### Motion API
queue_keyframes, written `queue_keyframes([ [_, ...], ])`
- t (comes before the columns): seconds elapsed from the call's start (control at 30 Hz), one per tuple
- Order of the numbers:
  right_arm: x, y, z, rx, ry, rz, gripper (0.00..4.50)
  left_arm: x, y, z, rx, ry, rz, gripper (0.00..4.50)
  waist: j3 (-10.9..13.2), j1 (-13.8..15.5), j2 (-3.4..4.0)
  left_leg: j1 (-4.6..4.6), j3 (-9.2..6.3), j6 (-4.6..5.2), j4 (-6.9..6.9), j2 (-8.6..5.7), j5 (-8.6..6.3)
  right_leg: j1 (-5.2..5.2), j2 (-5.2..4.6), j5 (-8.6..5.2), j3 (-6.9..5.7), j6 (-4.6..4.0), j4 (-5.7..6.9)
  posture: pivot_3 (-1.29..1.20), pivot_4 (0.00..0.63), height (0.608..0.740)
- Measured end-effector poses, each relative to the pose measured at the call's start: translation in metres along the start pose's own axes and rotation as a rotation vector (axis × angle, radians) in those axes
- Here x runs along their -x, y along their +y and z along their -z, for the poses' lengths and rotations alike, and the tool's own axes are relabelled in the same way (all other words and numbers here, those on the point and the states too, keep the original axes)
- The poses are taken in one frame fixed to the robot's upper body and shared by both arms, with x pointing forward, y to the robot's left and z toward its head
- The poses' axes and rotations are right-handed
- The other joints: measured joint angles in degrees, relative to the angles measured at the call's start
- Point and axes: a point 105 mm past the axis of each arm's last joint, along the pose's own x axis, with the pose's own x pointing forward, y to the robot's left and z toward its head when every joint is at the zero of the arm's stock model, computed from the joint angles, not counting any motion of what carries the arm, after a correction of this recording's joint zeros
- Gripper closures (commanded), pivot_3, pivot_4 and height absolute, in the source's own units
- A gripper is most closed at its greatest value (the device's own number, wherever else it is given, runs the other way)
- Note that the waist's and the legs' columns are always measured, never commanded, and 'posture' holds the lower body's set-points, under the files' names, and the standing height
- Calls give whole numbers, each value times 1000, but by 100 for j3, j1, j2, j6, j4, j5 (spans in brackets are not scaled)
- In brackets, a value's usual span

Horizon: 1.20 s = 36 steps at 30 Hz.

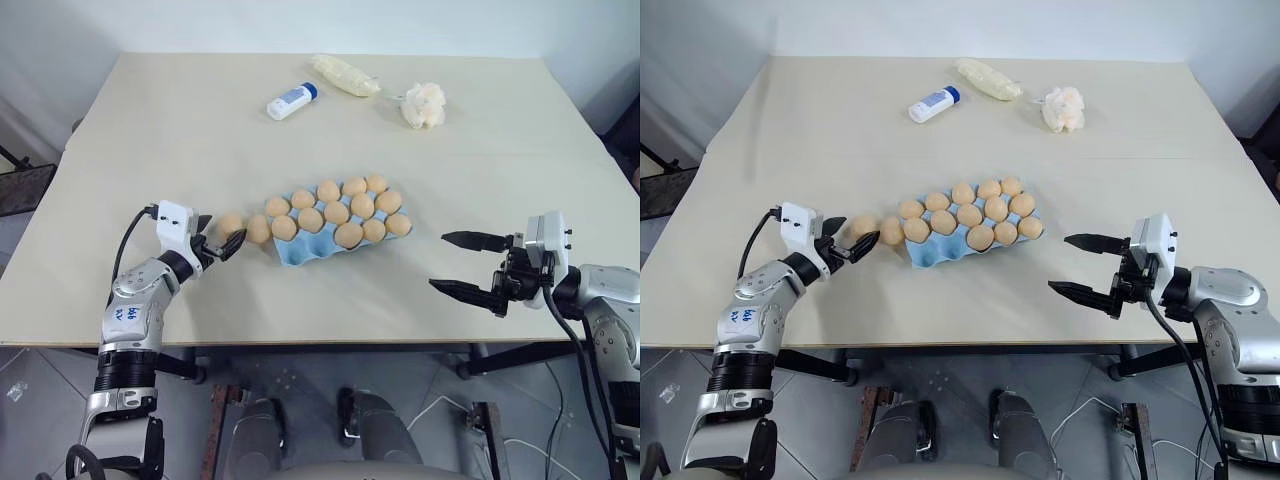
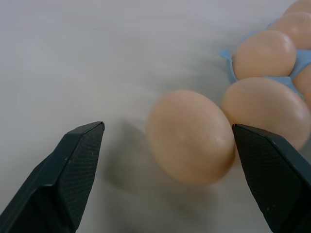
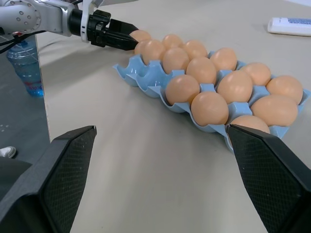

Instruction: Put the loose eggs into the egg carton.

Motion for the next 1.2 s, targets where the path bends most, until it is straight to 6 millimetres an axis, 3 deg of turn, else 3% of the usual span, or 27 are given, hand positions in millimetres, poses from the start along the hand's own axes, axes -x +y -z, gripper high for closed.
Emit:
queue_keyframes([
  [0.17,1,1,2,-8,4,6,0,-1,-1,1,1,3,9,2453,0,-5,0,0,0,0,0,0,0,0,0,0,0,0,1,0,150,740],
  [0.27,0,0,2,-6,4,10,0,-1,-1,1,0,3,9,2921,0,0,0,0,0,-2,1,0,-1,0,0,0,0,0,1,0,150,740],
  [0.53,1,0,2,-6,5,15,0,5,9,-3,-13,-7,-19,3044,0,-3,0,0,0,0,0,0,0,0,0,0,0,0,1,0,150,740],
  [0.87,0,-1,1,-4,7,16,0,30,30,-41,0,-114,-63,3044,0,-6,0,0,1,-8,0,0,-4,0,-3,0,1,1,2,0,150,740],
  [1.2,-1,-3,-2,10,8,21,0,45,25,-69,53,-142,131,3044,0,-5,-1,0,0,-14,0,0,-8,0,-1,-1,-4,-2,0,0,150,740],
])
